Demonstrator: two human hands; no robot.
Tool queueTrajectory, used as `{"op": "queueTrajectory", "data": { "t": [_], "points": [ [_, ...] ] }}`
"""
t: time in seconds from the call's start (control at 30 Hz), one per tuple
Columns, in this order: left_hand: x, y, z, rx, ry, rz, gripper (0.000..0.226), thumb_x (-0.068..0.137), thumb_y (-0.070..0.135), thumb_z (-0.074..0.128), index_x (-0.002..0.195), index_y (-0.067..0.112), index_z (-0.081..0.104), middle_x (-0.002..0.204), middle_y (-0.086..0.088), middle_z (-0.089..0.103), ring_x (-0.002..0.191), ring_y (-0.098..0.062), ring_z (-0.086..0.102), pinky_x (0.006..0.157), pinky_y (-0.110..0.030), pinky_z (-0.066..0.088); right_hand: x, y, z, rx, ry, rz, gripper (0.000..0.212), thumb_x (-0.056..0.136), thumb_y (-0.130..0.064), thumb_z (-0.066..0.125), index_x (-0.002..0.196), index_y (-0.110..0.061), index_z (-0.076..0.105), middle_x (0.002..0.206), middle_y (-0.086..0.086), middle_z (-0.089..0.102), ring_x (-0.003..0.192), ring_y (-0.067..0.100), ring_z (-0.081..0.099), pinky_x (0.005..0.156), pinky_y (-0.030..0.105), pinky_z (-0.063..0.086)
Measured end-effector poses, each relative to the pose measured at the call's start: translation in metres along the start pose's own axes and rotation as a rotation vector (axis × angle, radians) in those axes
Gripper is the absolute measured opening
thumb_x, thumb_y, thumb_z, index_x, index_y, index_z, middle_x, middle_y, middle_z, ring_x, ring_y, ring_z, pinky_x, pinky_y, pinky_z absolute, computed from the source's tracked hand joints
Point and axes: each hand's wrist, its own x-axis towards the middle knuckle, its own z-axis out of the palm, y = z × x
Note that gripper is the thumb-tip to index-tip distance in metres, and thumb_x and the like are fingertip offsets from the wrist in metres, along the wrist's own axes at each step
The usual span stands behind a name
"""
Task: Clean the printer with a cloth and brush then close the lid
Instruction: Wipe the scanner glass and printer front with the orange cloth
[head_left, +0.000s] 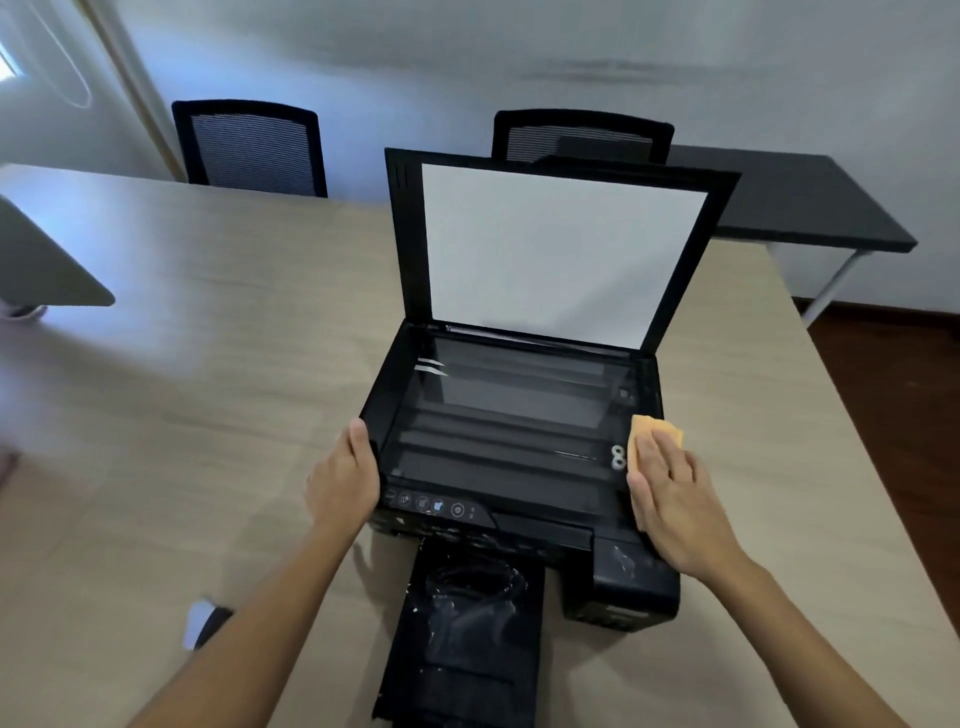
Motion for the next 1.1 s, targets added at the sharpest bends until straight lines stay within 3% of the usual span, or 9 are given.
{"op": "queueTrajectory", "data": {
  "t": [0.07, 0.2, 0.33, 0.47, 0.63, 0.77, 0.93, 1.03, 1.1],
  "points": [
    [-0.001, 0.001, 0.0, 0.001, 0.004, 0.008, 0.055, 0.101, 0.043, 0.018, 0.111, 0.007, 0.058, 0.116, -0.026, 0.064, 0.107, -0.046, 0.057, 0.09, -0.048, 0.043, 0.033, 0.002, -0.004, -0.013, 0.011, 0.038, 0.075, 0.091, -0.05, 0.003, 0.145, -0.005, 0.029, 0.15, 0.017, 0.031, 0.135, 0.036, 0.032, 0.112, 0.044, 0.022],
    [-0.002, 0.001, 0.001, -0.005, 0.008, 0.001, 0.05, 0.101, 0.042, 0.02, 0.101, 0.008, 0.057, 0.108, -0.024, 0.065, 0.101, -0.045, 0.058, 0.085, -0.047, 0.043, 0.105, 0.019, -0.002, -0.013, -0.075, 0.124, 0.08, 0.085, -0.053, -0.001, 0.146, -0.006, 0.021, 0.155, 0.017, 0.022, 0.143, 0.04, 0.015, 0.117, 0.05, 0.01],
    [-0.001, -0.001, 0.0, -0.021, 0.007, 0.019, 0.049, 0.1, 0.042, 0.02, 0.1, 0.009, 0.056, 0.102, -0.022, 0.066, 0.097, -0.044, 0.058, 0.08, -0.046, 0.043, 0.075, 0.005, -0.008, -0.021, -0.066, 0.044, 0.082, 0.084, -0.049, -0.002, 0.143, 0.0, 0.027, 0.152, 0.023, 0.026, 0.143, 0.037, 0.016, 0.12, 0.046, 0.003],
    [-0.002, 0.0, 0.001, -0.025, 0.015, 0.029, 0.046, 0.101, 0.041, 0.022, 0.1, 0.009, 0.055, 0.099, -0.023, 0.066, 0.095, -0.044, 0.059, 0.075, -0.043, 0.039, 0.026, 0.003, -0.011, -0.01, -0.054, -0.045, 0.074, 0.09, -0.046, 0.003, 0.145, -0.002, 0.025, 0.153, 0.02, 0.025, 0.142, 0.034, 0.022, 0.116, 0.042, 0.016],
    [-0.003, 0.0, 0.0, -0.02, -0.002, 0.021, 0.046, 0.101, 0.042, 0.022, 0.103, 0.01, 0.056, 0.102, -0.022, 0.066, 0.097, -0.044, 0.059, 0.074, -0.041, 0.036, 0.09, -0.001, -0.019, 0.078, -0.042, 0.105, 0.056, 0.098, -0.029, 0.022, 0.147, -0.002, 0.016, 0.158, 0.02, 0.009, 0.142, 0.035, 0.022, 0.107, 0.045, 0.024],
    [-0.003, 0.001, -0.001, -0.008, 0.004, 0.025, 0.046, 0.1, 0.042, 0.022, 0.105, 0.011, 0.056, 0.101, -0.023, 0.066, 0.097, -0.044, 0.059, 0.076, -0.042, 0.039, 0.11, -0.001, -0.019, 0.038, -0.047, 0.095, 0.047, 0.099, -0.018, 0.03, 0.142, -0.001, 0.026, 0.155, 0.017, 0.02, 0.139, 0.034, 0.027, 0.106, 0.045, 0.023],
    [-0.002, -0.001, 0.001, -0.003, 0.034, 0.042, 0.047, 0.1, 0.043, 0.024, 0.106, 0.01, 0.057, 0.096, -0.022, 0.067, 0.092, -0.043, 0.061, 0.072, -0.04, 0.039, 0.061, 0.01, -0.018, 0.004, -0.006, -0.091, 0.067, 0.087, -0.043, 0.011, 0.131, -0.003, 0.042, 0.141, 0.016, 0.04, 0.129, 0.031, 0.04, 0.103, 0.043, 0.024],
    [-0.001, -0.001, 0.002, 0.007, 0.033, 0.029, 0.046, 0.1, 0.043, 0.025, 0.103, 0.01, 0.056, 0.095, -0.023, 0.067, 0.092, -0.043, 0.06, 0.071, -0.039, 0.037, 0.085, 0.01, -0.021, 0.07, 0.036, 0.006, 0.061, 0.086, -0.036, 0.019, 0.128, 0.001, 0.044, 0.135, 0.019, 0.045, 0.126, 0.035, 0.042, 0.104, 0.044, 0.026],
    [-0.001, -0.001, 0.002, 0.013, 0.029, 0.035, 0.046, 0.1, 0.043, 0.024, 0.101, 0.01, 0.056, 0.095, -0.023, 0.067, 0.091, -0.043, 0.06, 0.07, -0.039, 0.038, 0.109, 0.007, -0.019, 0.115, 0.007, 0.088, 0.059, 0.086, -0.027, 0.022, 0.131, 0.006, 0.04, 0.139, 0.025, 0.042, 0.132, 0.038, 0.035, 0.112, 0.045, 0.019]
  ]
}}
